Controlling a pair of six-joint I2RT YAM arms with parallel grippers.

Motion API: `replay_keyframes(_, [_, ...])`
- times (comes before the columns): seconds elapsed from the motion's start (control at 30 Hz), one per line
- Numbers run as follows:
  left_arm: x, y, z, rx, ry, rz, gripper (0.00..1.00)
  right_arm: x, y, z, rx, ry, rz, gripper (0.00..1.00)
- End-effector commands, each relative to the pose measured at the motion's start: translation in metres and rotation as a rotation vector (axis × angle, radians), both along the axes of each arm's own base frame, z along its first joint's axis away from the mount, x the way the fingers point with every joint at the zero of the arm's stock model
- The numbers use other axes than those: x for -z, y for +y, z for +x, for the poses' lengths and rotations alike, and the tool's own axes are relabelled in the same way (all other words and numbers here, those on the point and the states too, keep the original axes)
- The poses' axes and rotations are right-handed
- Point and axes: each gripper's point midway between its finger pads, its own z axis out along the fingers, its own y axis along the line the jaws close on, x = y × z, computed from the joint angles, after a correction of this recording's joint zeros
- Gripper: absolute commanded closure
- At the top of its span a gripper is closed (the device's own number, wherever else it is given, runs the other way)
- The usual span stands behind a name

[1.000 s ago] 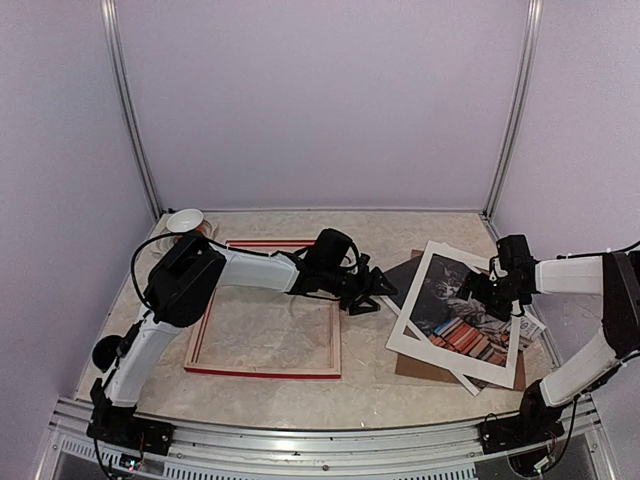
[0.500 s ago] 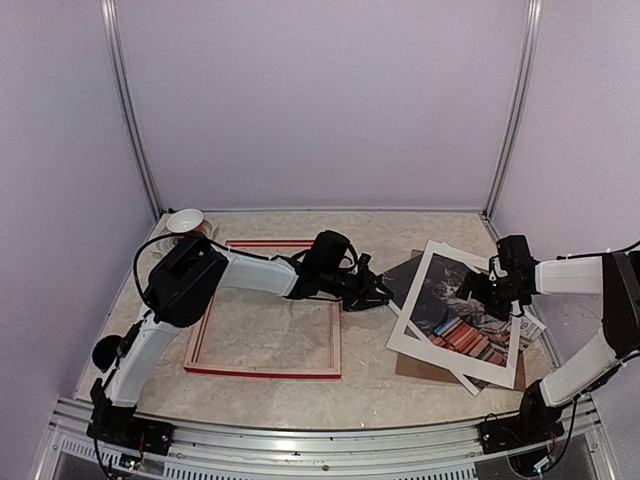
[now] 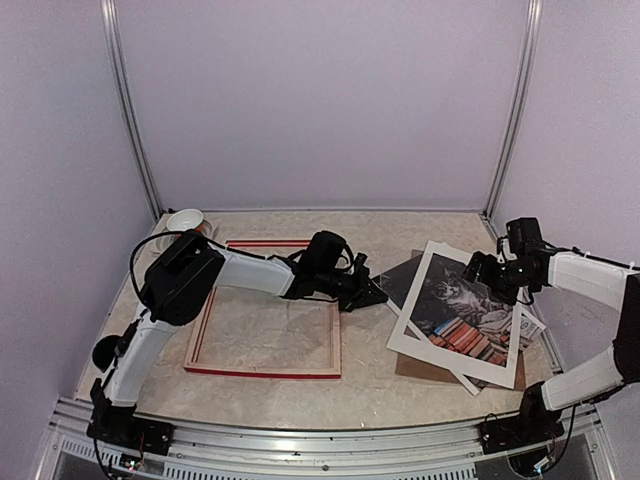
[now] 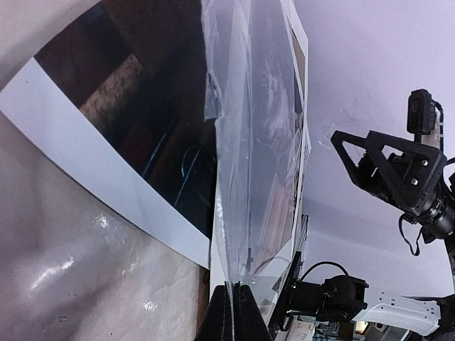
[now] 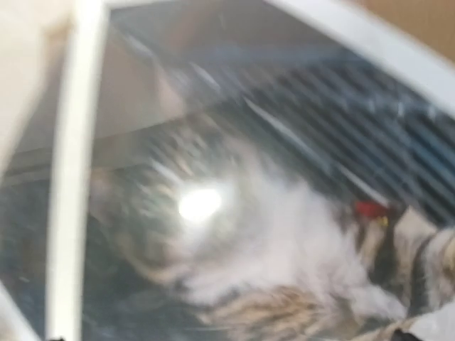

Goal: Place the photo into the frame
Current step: Move the glass panel to the frame body.

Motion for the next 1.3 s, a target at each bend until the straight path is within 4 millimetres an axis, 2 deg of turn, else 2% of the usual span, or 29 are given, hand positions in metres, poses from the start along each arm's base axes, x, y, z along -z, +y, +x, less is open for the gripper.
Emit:
replay_keyframes(0.0, [-0.051, 0.016, 0.015, -0.028, -0.106, -0.023, 1.0, -0.043, -0.001, 0.005, 0.006, -0.082, -0.016, 0.01])
replay_keyframes(0.03, [-0.06, 0.02, 0.016, -0.029, -0.121, -0.018, 1.0, -0.048, -0.002, 0.005, 0.007, -0.094, -0.019, 0.01])
replay_keyframes(0.13, [-0.065, 0.037, 0.021, -0.042, -0.145, 0.022, 1.0, -0.055, -0.002, 0.006, 0.005, -0.109, -0.025, 0.01])
replay_keyframes(0.17, [-0.072, 0.043, 0.022, -0.047, -0.156, 0.026, 1.0, -0.056, -0.002, 0.006, 0.005, -0.111, -0.024, 0.01])
replay_keyframes(0.4, [-0.067, 0.101, 0.017, -0.068, -0.158, 0.147, 1.0, -0.045, 0.004, 0.008, -0.013, -0.102, -0.018, 0.01])
replay_keyframes(0.77, [-0.065, 0.187, 0.013, -0.014, -0.182, 0.317, 1.0, -0.026, 0.033, 0.016, -0.096, -0.075, -0.028, 0.01])
replay_keyframes(1.0, [-0.062, 0.232, 0.015, -0.05, -0.185, 0.369, 1.0, -0.011, 0.069, 0.025, -0.197, -0.053, -0.009, 0.01])
replay_keyframes(1.17, [-0.053, 0.25, 0.012, -0.055, -0.181, 0.373, 1.0, -0.024, 0.111, 0.031, -0.292, -0.094, 0.046, 0.01])
replay_keyframes(1.27, [-0.042, 0.263, 0.013, -0.076, -0.161, 0.385, 1.0, -0.028, 0.134, 0.035, -0.333, -0.098, 0.103, 0.01])
